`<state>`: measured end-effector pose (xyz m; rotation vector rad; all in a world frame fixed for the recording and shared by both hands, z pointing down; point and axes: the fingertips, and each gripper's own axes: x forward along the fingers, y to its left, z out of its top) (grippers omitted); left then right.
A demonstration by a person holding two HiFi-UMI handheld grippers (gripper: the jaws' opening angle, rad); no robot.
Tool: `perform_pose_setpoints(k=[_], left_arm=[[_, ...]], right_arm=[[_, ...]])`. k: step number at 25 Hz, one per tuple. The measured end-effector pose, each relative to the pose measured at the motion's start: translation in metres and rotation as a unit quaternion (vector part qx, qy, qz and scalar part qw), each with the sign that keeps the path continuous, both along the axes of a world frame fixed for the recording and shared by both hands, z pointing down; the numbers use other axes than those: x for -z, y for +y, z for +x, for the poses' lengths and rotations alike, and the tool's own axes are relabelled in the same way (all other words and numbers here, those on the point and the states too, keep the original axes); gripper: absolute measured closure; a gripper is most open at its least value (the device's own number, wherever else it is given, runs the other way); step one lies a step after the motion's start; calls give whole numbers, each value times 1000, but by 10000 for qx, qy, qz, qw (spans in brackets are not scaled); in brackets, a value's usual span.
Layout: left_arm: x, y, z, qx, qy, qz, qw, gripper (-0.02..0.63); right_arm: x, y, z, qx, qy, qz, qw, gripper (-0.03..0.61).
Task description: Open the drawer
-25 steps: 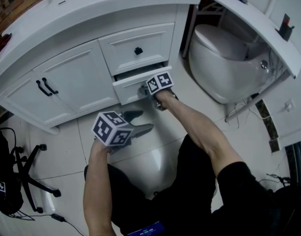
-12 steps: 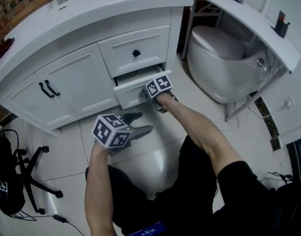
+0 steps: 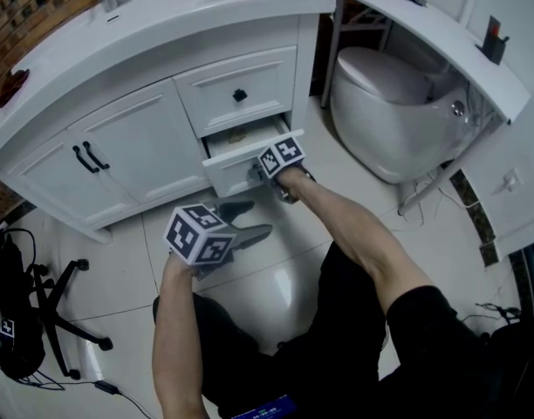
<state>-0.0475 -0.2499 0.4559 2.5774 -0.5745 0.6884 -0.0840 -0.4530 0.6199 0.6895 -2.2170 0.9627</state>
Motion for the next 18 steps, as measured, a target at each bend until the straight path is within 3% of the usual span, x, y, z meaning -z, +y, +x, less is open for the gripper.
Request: perform_pose_setpoints(k=[18], left_arm=[[14, 32, 24, -104, -49, 132, 9998, 327]], right_arm=[[0, 38, 12, 271, 245, -49, 9993, 423]])
